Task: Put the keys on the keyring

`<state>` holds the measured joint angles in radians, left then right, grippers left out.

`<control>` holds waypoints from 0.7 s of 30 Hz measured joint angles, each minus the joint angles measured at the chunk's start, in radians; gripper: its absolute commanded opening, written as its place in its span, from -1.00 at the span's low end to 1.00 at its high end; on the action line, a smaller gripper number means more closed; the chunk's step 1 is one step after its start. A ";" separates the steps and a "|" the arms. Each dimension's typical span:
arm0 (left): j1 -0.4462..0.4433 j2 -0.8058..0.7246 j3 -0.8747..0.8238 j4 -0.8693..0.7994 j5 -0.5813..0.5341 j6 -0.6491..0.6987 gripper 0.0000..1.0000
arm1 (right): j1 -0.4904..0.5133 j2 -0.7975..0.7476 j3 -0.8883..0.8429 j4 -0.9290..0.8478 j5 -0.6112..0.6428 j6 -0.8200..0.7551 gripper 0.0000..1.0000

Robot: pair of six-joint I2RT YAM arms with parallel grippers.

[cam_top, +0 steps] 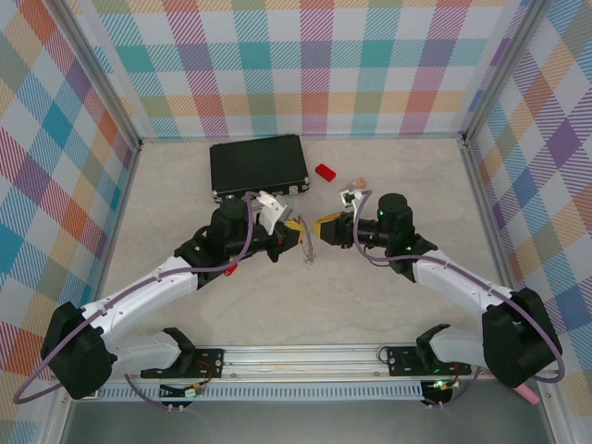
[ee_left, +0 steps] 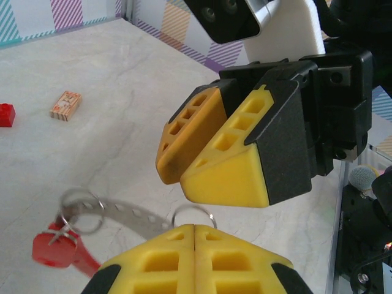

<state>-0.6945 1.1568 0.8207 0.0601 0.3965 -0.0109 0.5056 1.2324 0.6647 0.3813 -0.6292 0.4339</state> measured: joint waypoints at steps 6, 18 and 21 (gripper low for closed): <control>0.000 0.000 0.000 0.000 -0.005 0.000 -1.00 | 0.000 0.001 0.000 -0.001 0.016 0.011 -0.35; 0.003 0.089 0.000 -0.001 -0.088 -0.016 -0.52 | 0.000 -0.076 -0.004 -0.166 0.339 -0.005 -0.08; 0.003 0.127 0.000 -0.001 -0.103 -0.030 -0.36 | -0.002 -0.106 -0.019 -0.208 0.434 -0.002 -0.02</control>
<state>-0.6910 1.2842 0.8207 0.0593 0.2939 -0.0410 0.5034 1.1263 0.6460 0.1730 -0.1955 0.4316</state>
